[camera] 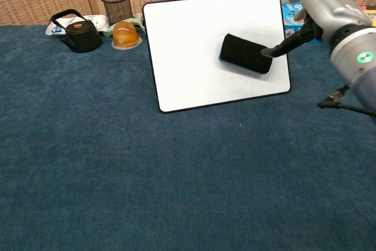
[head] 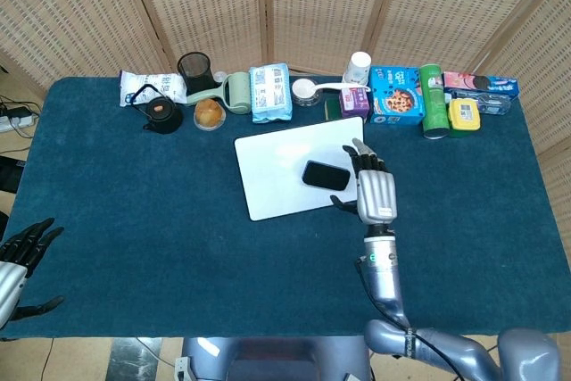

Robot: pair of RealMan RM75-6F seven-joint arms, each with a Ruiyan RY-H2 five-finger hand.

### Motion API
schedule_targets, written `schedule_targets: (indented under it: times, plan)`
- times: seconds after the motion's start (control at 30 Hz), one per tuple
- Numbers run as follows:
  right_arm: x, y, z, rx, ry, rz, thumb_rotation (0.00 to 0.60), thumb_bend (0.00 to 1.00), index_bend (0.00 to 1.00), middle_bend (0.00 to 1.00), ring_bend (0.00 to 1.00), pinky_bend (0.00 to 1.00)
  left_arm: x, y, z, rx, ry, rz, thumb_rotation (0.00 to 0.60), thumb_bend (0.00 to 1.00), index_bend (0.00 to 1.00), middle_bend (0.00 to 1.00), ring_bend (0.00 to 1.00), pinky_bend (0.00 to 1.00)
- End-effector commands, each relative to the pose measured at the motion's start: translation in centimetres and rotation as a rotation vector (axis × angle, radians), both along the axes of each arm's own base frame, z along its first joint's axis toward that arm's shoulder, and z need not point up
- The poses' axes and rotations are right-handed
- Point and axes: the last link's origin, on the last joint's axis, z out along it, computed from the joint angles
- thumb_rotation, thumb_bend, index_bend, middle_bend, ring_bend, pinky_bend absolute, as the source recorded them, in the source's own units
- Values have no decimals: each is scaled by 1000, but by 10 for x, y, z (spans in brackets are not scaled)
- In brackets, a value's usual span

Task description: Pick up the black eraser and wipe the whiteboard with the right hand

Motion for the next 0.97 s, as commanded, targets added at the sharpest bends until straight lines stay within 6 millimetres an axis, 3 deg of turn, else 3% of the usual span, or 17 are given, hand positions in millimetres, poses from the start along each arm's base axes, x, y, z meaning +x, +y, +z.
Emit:
schedule_targets:
  times: [0.03,0.33,0.53,0.77,0.97]
  plan:
    - [-31,24,34,95,19,55,600,0,151,101,109,211,0,0,-1,0,2,1,600,70,0,0,0,103]
    - [-94,59,95,64,119,75,600,0,178,107,93,198,1,0,-5,8,22,2,600,70,0,0,0,103]
    - [-135,104,135,-4,222,13,600,0,195,111,116,196,2,0,-9,12,41,5,600,69,0,0,0,103]
    - [-154,141,155,-74,320,-43,600,0,209,114,115,147,5,-3,-12,12,48,-4,600,69,0,0,0,103]
    - [-158,155,160,-74,324,-63,600,0,221,114,95,82,7,-6,-14,19,56,-20,600,70,0,0,0,103]
